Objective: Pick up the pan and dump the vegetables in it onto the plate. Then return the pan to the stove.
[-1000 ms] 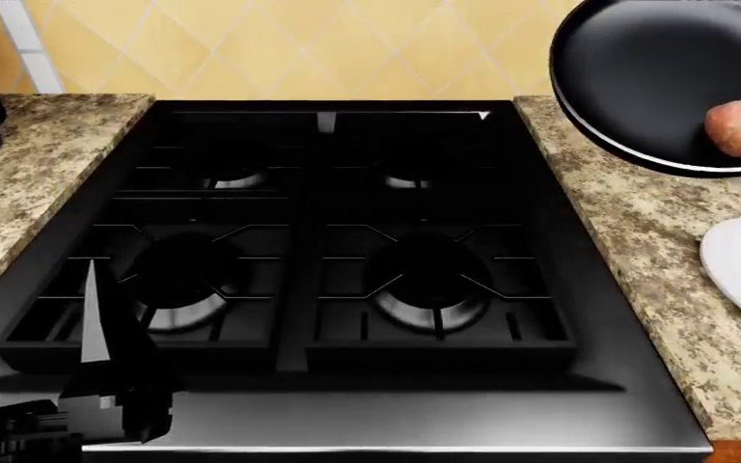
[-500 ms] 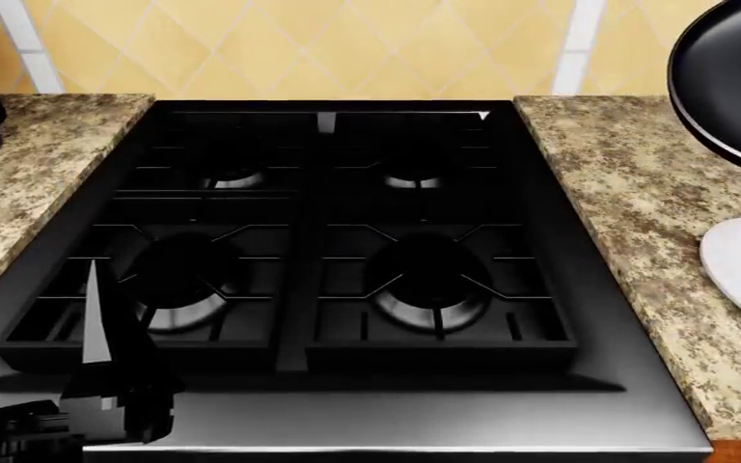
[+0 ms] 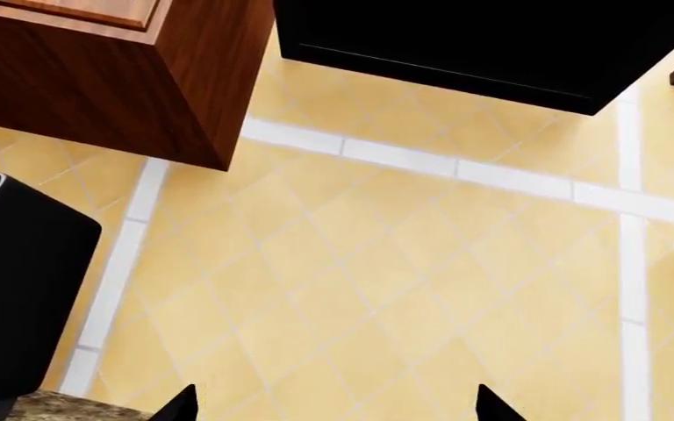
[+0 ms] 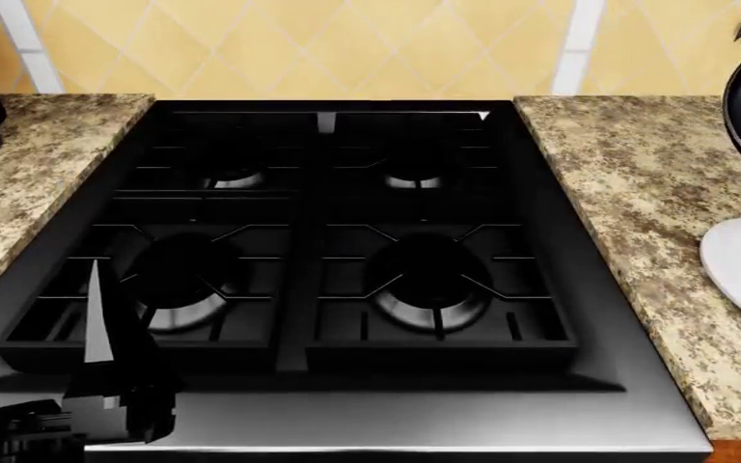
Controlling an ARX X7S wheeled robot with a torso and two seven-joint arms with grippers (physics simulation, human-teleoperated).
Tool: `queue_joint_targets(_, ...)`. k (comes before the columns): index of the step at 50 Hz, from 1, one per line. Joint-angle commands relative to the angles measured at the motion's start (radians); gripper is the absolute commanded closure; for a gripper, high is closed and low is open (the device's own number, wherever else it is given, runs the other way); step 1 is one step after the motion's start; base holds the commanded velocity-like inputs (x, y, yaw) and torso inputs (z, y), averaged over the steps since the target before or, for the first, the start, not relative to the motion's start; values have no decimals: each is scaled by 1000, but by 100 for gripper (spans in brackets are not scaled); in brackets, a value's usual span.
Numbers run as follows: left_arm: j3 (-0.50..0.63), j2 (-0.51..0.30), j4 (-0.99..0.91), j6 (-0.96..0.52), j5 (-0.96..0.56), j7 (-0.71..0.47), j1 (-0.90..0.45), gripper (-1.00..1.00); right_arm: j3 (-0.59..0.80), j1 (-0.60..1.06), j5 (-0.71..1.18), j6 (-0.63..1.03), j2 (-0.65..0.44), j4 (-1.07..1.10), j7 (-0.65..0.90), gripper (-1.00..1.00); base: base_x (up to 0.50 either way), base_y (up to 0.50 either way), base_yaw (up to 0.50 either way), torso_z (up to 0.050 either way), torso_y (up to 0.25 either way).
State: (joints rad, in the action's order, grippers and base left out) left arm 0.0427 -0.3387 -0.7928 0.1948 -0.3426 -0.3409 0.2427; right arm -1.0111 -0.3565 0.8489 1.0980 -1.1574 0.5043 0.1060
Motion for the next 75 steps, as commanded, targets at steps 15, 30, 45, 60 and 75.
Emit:
queue_joint_targets(15, 11, -6, 6, -1, 7, -10, -6, -100, -176, -132, -215, 31, 58, 88, -133, 100, 0, 0, 0, 0, 1)
queue_joint_targets(30, 16, -10, 4, 4, 12, -15, -2, -100, -243, -255, -343, -6, 116, 130, -212, 100, 0, 0, 0, 0, 1)
queue_joint_targets(45, 22, -17, -2, -1, 14, -21, -3, -100, -251, -283, -390, -57, 181, 101, -250, 100, 0, 0, 0, 1, 1)
queue_joint_targets(60, 29, -19, 4, 4, 19, -24, -4, -100, -244, -304, -455, -102, 201, 92, -260, 100, 0, 0, 0, 0, 1)
queue_joint_targets(75, 34, -23, 7, 6, 22, -29, -5, -100, -213, -301, -524, -158, 179, 108, -240, 100, 0, 0, 0, 1, 1)
